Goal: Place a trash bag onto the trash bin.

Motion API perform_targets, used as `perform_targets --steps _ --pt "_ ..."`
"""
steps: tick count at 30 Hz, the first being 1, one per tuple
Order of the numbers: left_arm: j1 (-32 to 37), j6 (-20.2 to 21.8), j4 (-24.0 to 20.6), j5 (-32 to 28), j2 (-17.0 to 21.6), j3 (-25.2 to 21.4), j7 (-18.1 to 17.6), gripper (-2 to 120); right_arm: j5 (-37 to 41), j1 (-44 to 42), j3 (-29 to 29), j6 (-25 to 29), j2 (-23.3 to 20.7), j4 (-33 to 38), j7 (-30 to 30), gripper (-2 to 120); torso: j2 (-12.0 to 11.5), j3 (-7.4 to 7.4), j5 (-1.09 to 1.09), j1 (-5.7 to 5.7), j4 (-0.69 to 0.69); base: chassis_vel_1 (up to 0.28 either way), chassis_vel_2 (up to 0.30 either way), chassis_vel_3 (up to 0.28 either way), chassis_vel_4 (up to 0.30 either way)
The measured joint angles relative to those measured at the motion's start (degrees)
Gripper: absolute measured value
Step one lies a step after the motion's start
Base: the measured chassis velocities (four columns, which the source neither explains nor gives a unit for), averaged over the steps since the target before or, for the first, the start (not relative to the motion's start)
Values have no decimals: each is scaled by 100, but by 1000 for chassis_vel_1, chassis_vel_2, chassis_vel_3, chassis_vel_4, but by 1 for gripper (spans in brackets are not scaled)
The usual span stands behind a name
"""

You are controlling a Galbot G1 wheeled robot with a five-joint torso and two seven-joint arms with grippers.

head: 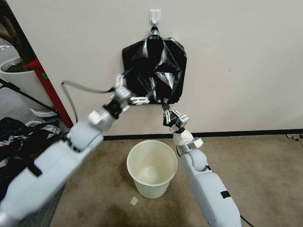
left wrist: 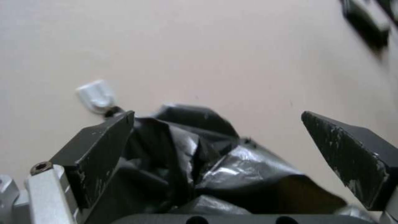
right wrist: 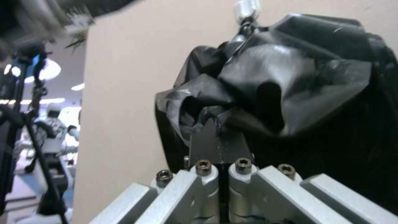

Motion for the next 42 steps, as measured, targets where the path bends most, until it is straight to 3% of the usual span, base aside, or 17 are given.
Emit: perform_targets --steps 1,2,4,5,8,16,22,26,32,40,42 --pt "-363 432 27 143 65 283 -49 100 22 -1 -7 -20 50 49 85 0 0 1 -2 0 0 0 0 0 0" --pt "-363 432 27 143 65 283 -49 100 22 -1 -7 -20 50 49 85 0 0 1 -2 0 0 0 0 0 0" --pt "-655 1240 -73 167 188 522 -107 100 24 -51 -17 -33 83 135 126 0 0 0 -2 0 0 0 0 0 0" --pt "-655 1240 -73 167 188 522 -107 100 24 -51 -17 -33 83 135 126 0 0 0 -2 0 0 0 0 0 0" --pt "-863 2069 -215 -46 327 717 -111 100 4 -142 -38 -34 82 233 129 0 0 0 -2 0 3 0 0 0 0" --pt "-1180 2771 -179 -541 311 944 -57 100 -215 -282 -143 45 131 311 123 0 0 0 -2 0 1 0 0 0 0" --pt "-1331 3046 -78 -557 294 1056 102 97 -363 -305 -200 87 165 378 111 0 0 -1 -2 0 1 0 0 0 0" --pt "-1372 3374 -70 -538 263 1051 228 86 -438 -304 -211 93 161 452 105 0 0 0 -2 0 1 0 0 0 0" --pt "-1367 3935 -94 -519 188 911 355 60 -433 -290 -166 102 134 550 105 0 0 -1 -2 0 1 0 0 0 0" --pt "-1260 4080 -95 -535 94 757 350 35 -405 -259 -118 102 103 609 121 0 0 -1 -1 0 1 0 0 0 0" --pt "-1176 4080 -77 -559 50 663 312 24 -393 -257 -109 102 95 621 135 0 0 -1 -2 0 1 0 0 0 0"
